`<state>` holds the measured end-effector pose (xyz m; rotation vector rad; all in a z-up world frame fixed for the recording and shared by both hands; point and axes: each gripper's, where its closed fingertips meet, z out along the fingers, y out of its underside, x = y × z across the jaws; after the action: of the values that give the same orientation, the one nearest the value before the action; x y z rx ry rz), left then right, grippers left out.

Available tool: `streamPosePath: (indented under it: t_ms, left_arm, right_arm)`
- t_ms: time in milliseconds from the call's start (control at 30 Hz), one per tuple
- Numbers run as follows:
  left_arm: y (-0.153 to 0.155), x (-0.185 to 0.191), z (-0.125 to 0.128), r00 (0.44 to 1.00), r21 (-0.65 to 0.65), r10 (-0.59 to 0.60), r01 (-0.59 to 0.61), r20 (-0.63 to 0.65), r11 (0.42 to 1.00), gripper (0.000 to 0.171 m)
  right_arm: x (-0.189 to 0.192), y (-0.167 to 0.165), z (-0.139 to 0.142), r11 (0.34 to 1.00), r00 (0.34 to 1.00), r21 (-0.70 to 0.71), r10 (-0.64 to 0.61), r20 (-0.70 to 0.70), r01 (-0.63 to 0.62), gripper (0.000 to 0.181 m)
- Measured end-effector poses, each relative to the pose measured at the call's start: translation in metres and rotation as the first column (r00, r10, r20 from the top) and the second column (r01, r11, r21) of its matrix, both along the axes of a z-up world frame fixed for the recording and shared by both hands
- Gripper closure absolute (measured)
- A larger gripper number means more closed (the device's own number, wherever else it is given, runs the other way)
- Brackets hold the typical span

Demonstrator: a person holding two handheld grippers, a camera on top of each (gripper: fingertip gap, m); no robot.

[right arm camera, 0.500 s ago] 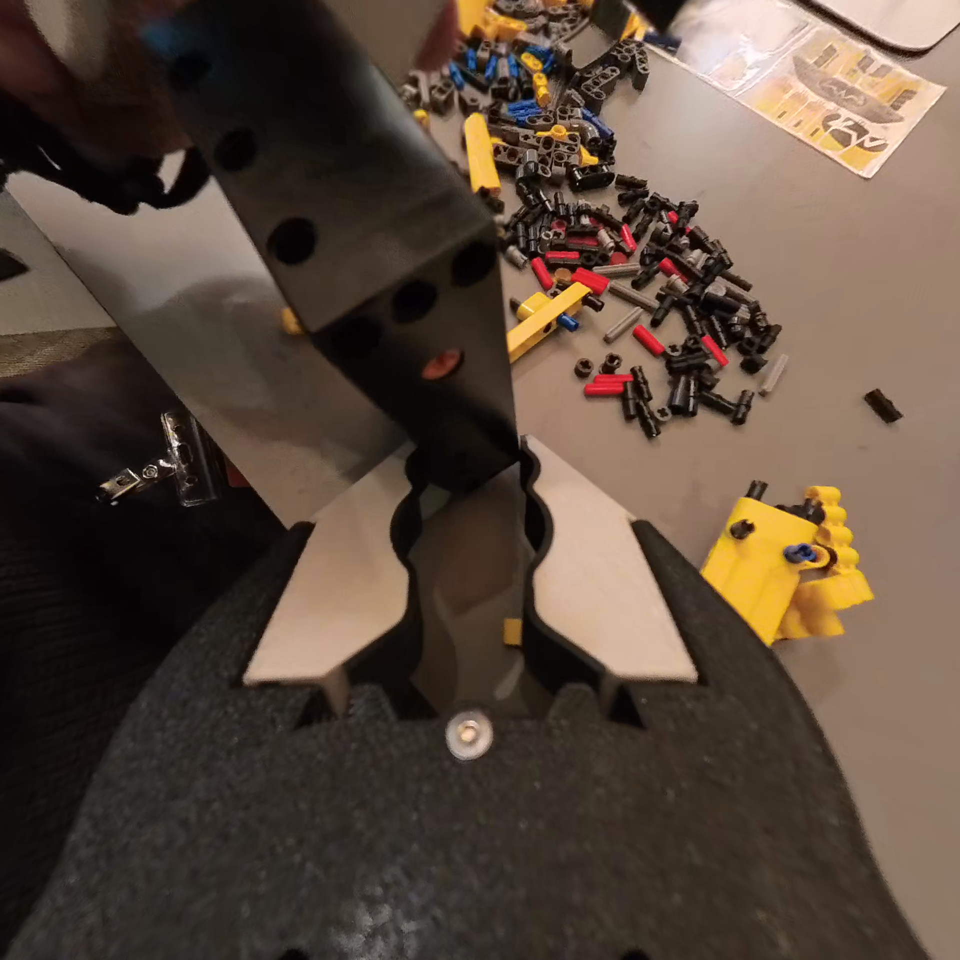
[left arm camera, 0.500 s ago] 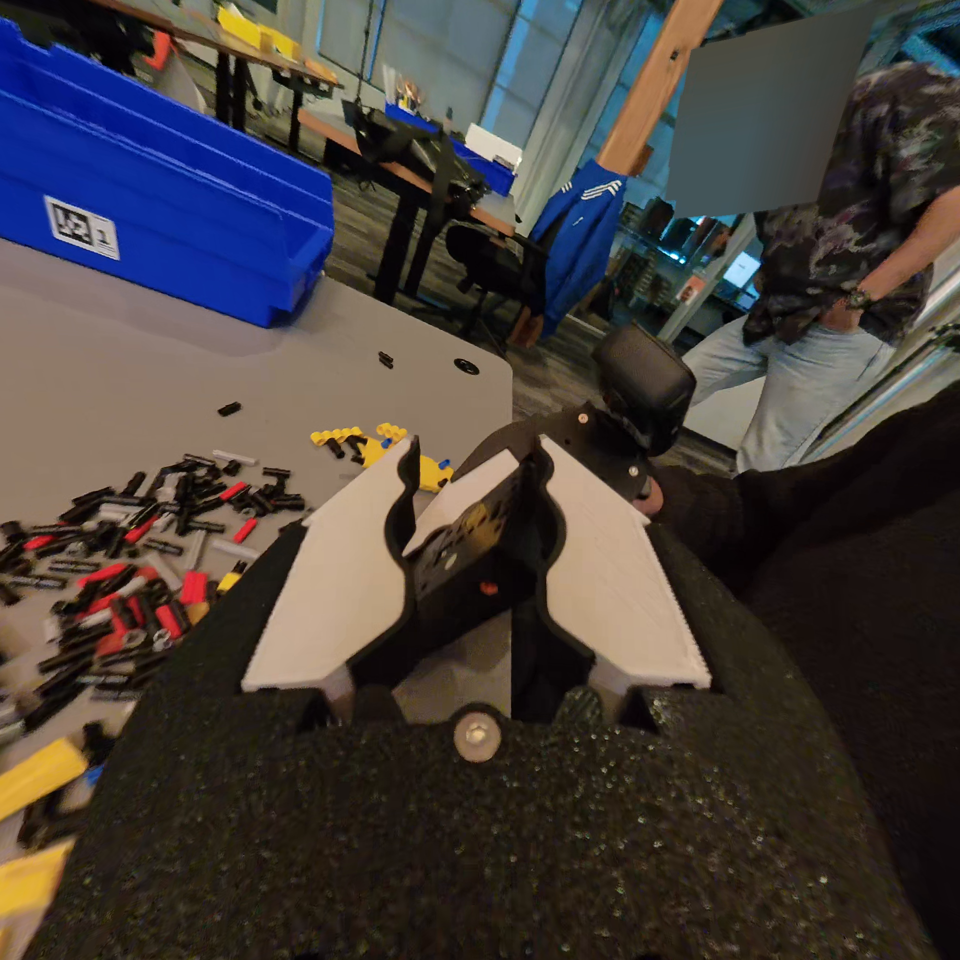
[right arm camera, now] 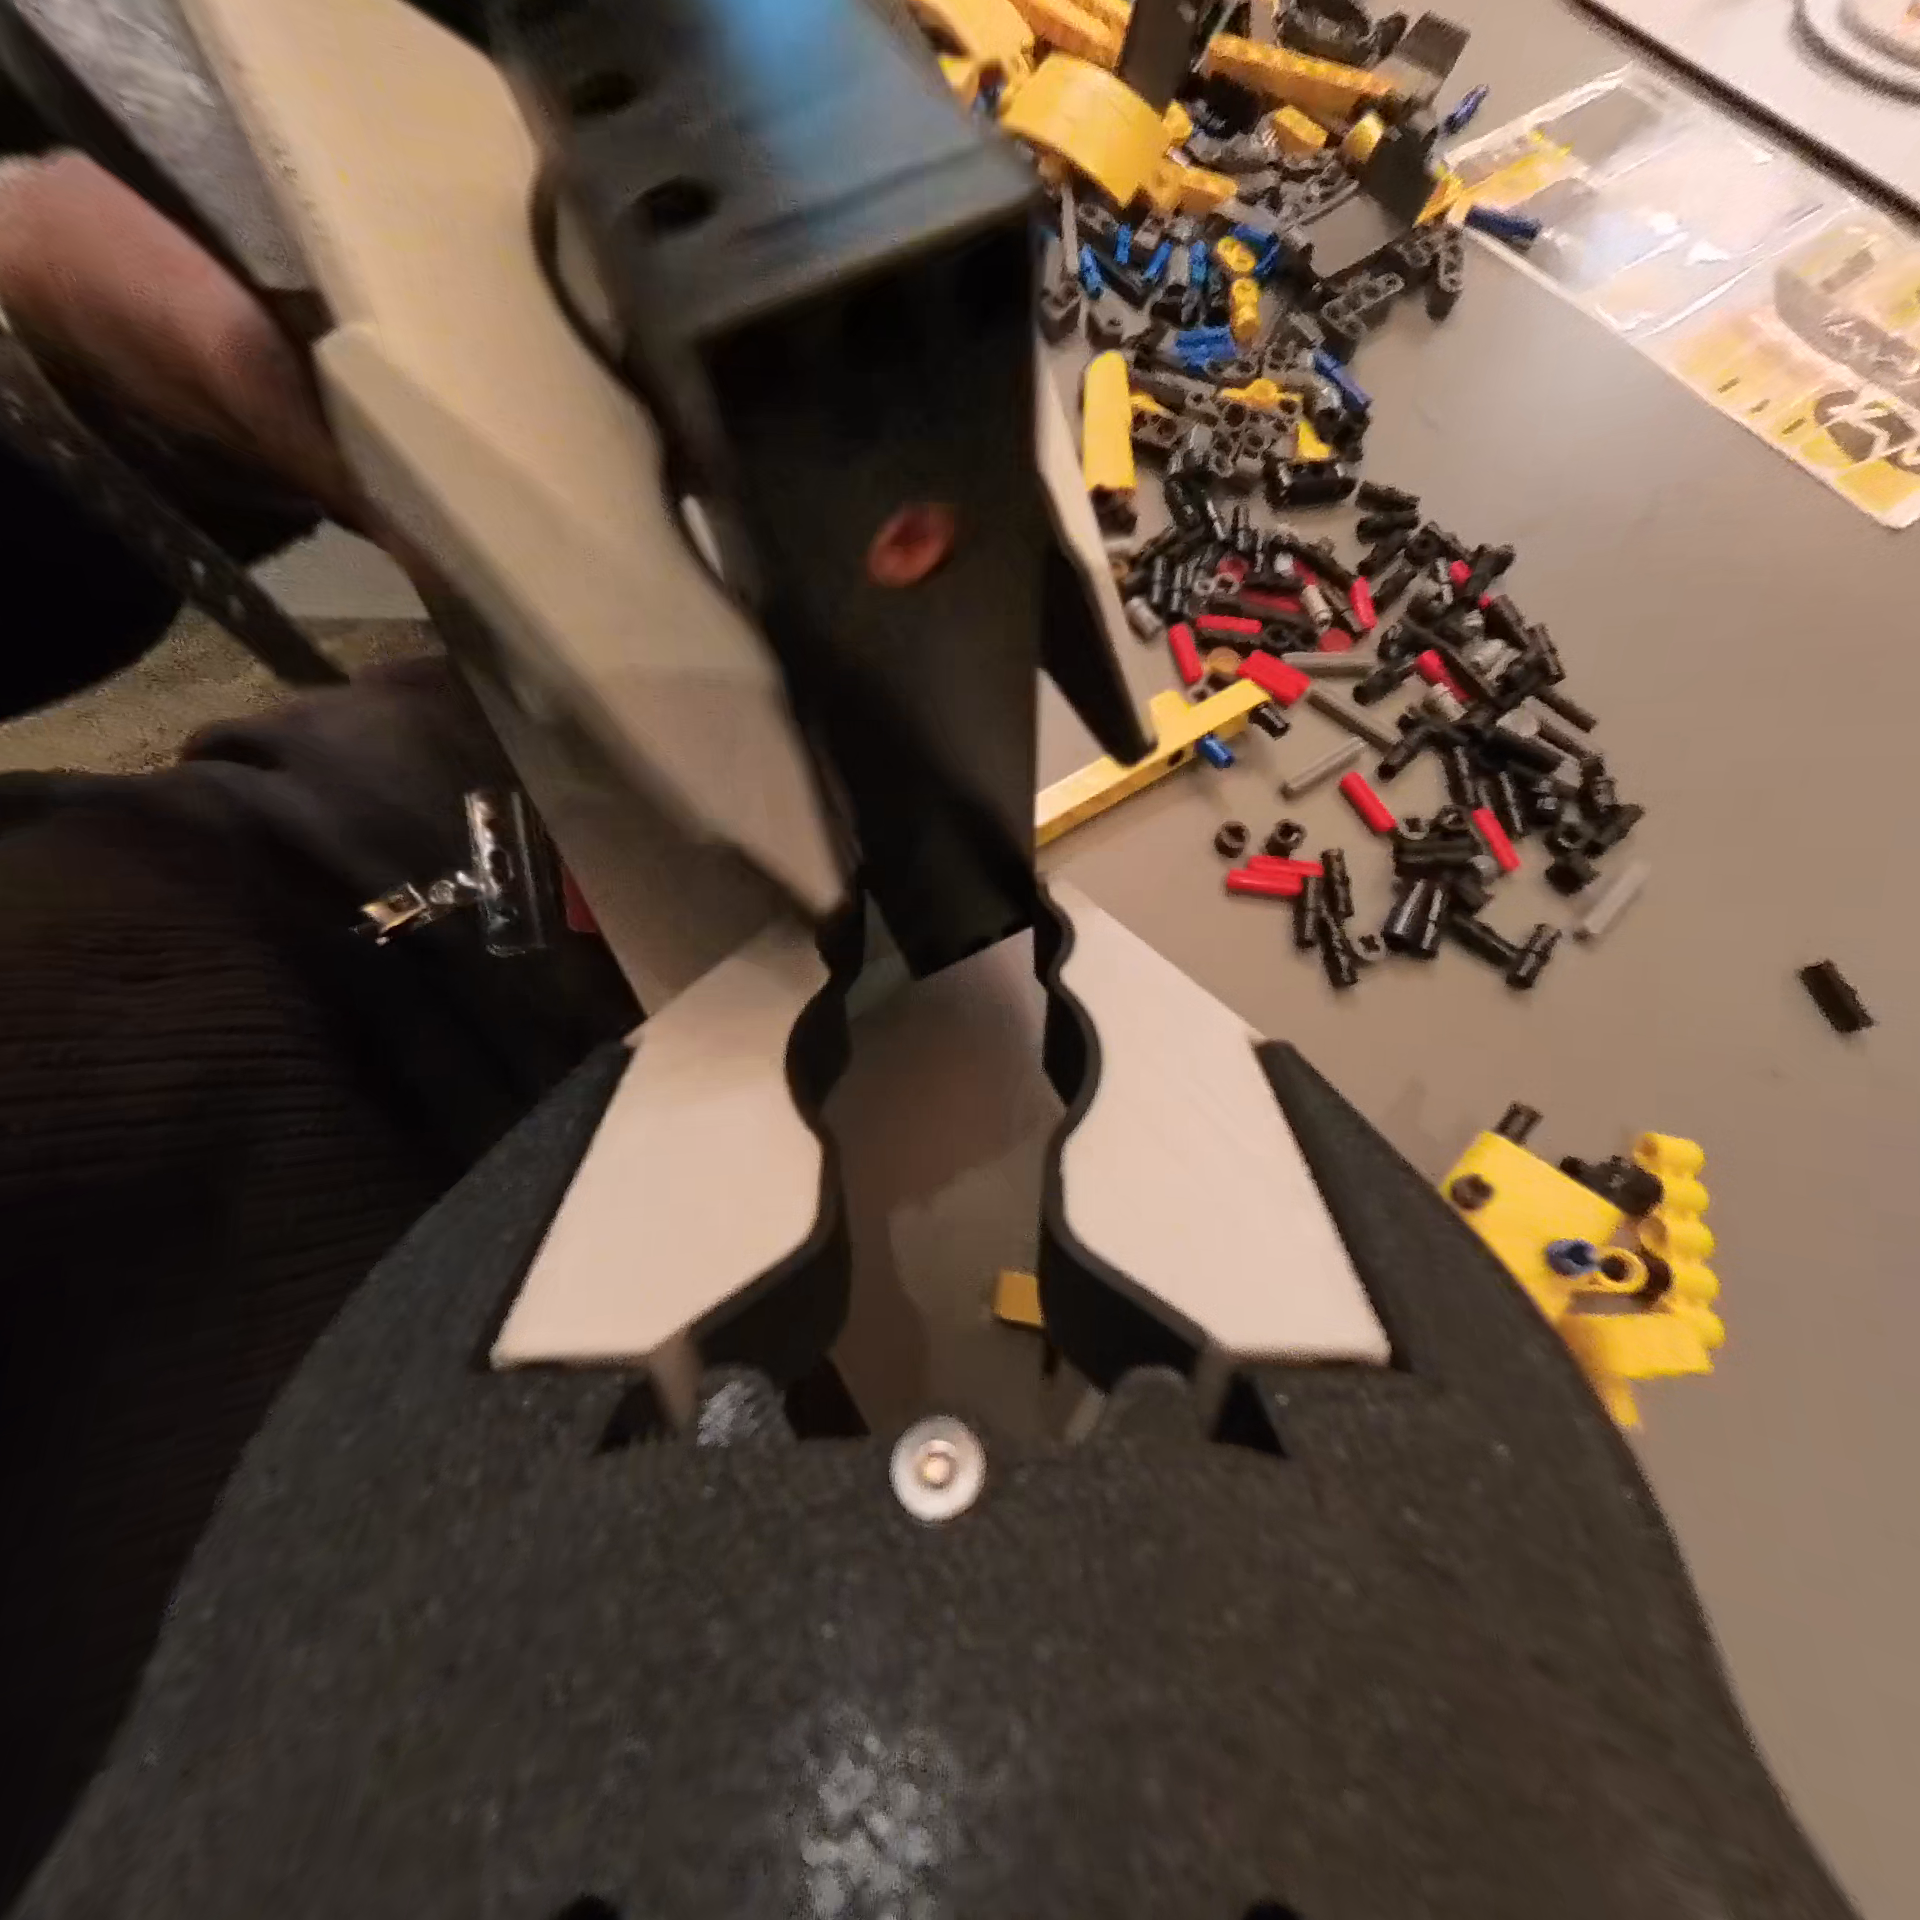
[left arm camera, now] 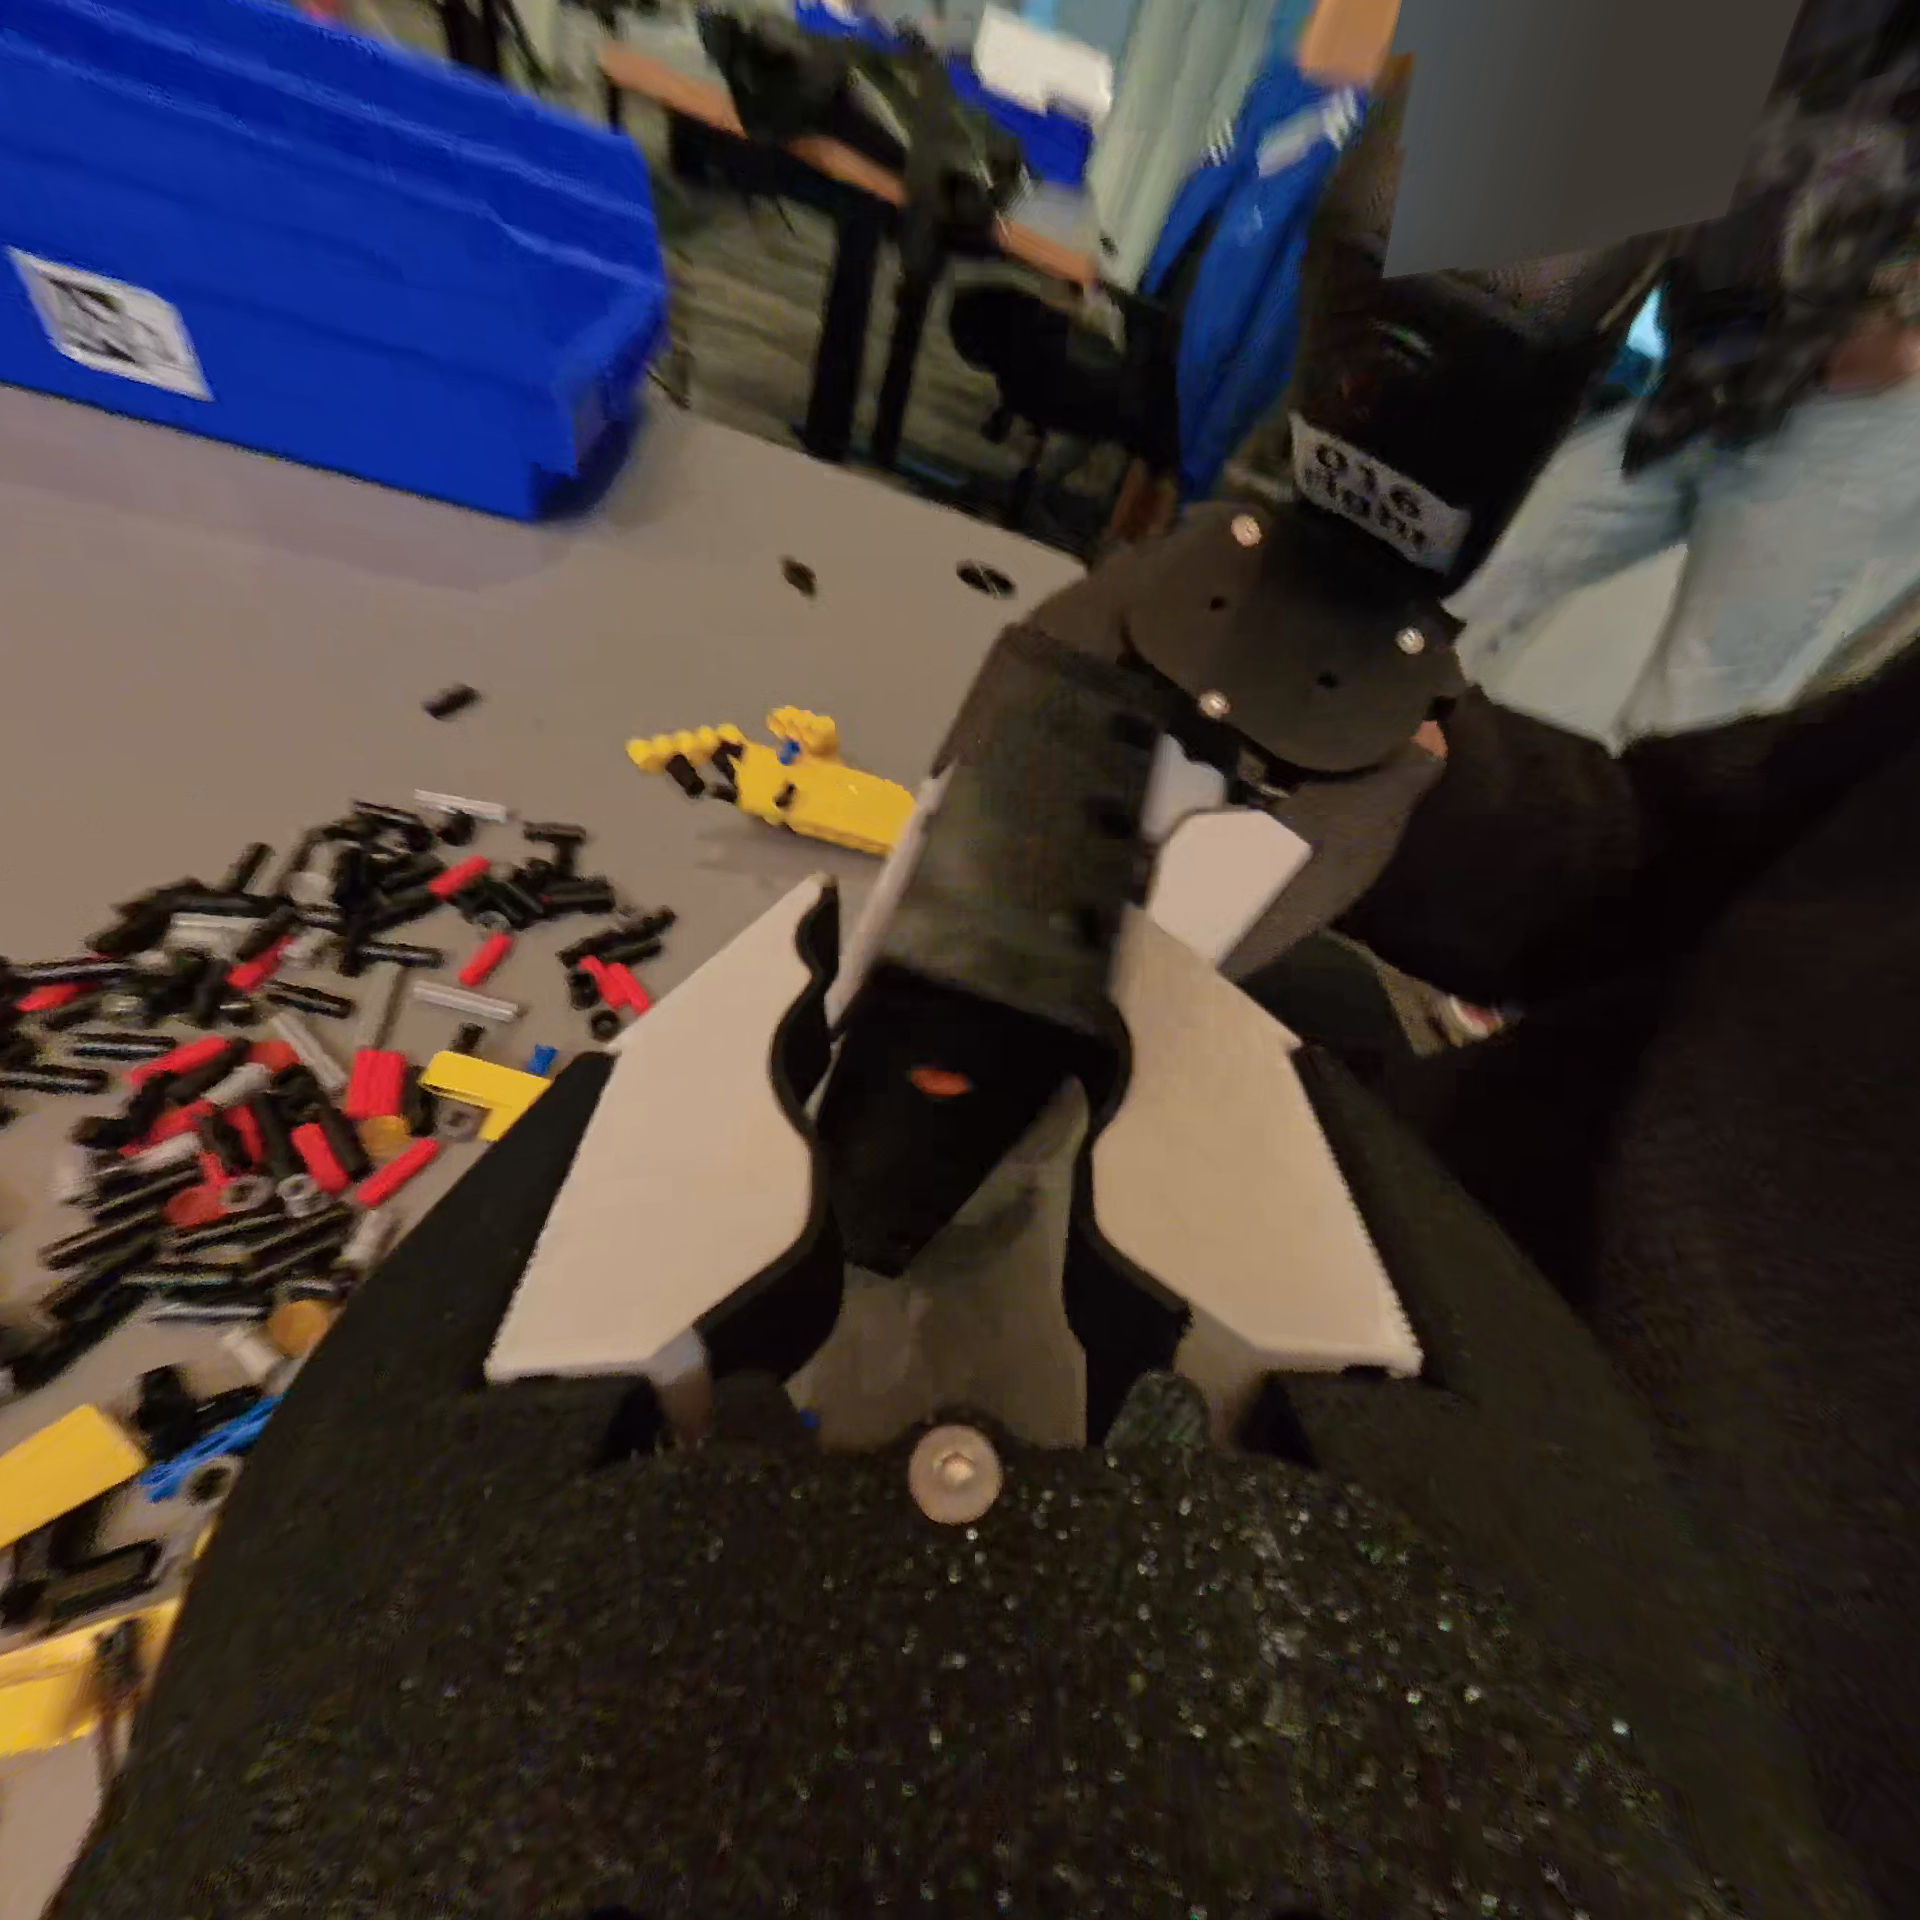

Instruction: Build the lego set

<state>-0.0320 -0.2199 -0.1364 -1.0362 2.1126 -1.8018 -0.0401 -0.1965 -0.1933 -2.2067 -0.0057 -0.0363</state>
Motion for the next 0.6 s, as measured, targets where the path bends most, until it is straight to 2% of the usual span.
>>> streamPosePath:
  t_ms: [33,100,200,300,367,433,533,600]
  left_arm:
    - [0.006,0.003,0.008,1.000,-0.052,0.029,-0.029,-0.002,0.998,0.136]
    - [0.021,0.005,0.029,0.998,-0.250,0.049,-0.058,-0.039,0.966,0.143]
    - [0.056,0.010,0.055,0.993,-0.529,0.099,-0.121,-0.069,0.840,0.145]
    - [0.078,0.008,0.068,0.991,-0.704,0.101,-0.137,-0.093,0.697,0.146]
    - [0.084,0.008,0.069,0.988,-0.765,0.092,-0.157,-0.128,0.625,0.146]
    - [0.084,0.009,0.067,0.984,-0.779,0.091,-0.179,-0.155,0.601,0.145]
    - [0.082,0.008,0.067,0.980,-0.784,0.117,-0.199,-0.162,0.588,0.145]
    - [0.081,0.007,0.071,0.980,-0.799,0.116,-0.201,-0.164,0.567,0.143]
  right_arm:
    - [-0.001,-0.001,0.006,1.000,1.000,0.025,0.004,-0.017,-0.003,0.147]
    - [-0.001,0.000,0.027,0.989,0.998,0.151,0.009,-0.068,0.001,0.147]
    - [0.009,-0.002,0.065,0.921,0.990,0.382,-0.022,-0.137,0.073,0.155]
    - [0.013,0.000,0.087,0.838,0.970,0.524,-0.024,-0.240,0.150,0.155]
    - [0.004,0.007,0.093,0.792,0.941,0.583,0.035,-0.336,0.179,0.155]
    - [-0.003,0.013,0.098,0.753,0.915,0.627,0.083,-0.395,0.202,0.155]
    - [-0.006,0.018,0.104,0.708,0.923,0.673,0.082,-0.376,0.211,0.164]
    - [-0.008,0.021,0.104,0.709,0.944,0.678,0.056,-0.326,0.192,0.168]
